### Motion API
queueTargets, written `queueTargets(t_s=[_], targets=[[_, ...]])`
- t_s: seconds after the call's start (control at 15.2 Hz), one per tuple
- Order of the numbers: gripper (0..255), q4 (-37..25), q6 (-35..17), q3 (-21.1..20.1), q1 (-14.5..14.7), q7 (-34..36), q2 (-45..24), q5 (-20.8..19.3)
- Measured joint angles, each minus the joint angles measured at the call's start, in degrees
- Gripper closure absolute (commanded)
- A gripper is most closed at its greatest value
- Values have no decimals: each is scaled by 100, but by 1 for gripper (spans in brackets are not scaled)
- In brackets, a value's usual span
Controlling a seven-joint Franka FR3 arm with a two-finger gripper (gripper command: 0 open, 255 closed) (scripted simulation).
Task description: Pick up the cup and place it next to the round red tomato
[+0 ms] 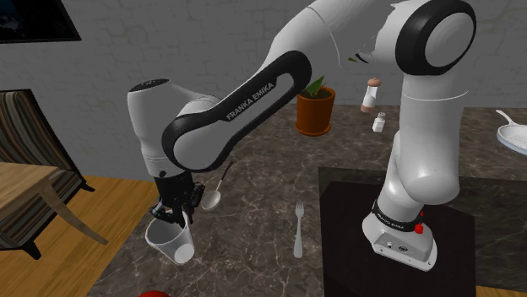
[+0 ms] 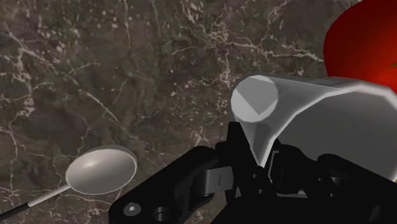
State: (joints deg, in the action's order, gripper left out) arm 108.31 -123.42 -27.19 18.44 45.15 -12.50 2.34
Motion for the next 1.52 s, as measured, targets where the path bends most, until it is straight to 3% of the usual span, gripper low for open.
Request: queueTargets(t_s=[0.46, 0.86, 0.92, 1.32, 1.52], targets=[[255, 275, -456, 30, 30, 17, -200, -89], [255, 285, -489, 34, 35, 20, -221, -100], [0, 285, -490, 34, 35, 21, -222, -101], [0, 284, -490, 33, 35, 21, -221, -101], [0, 171, -162, 9, -32, -52, 17, 18]])
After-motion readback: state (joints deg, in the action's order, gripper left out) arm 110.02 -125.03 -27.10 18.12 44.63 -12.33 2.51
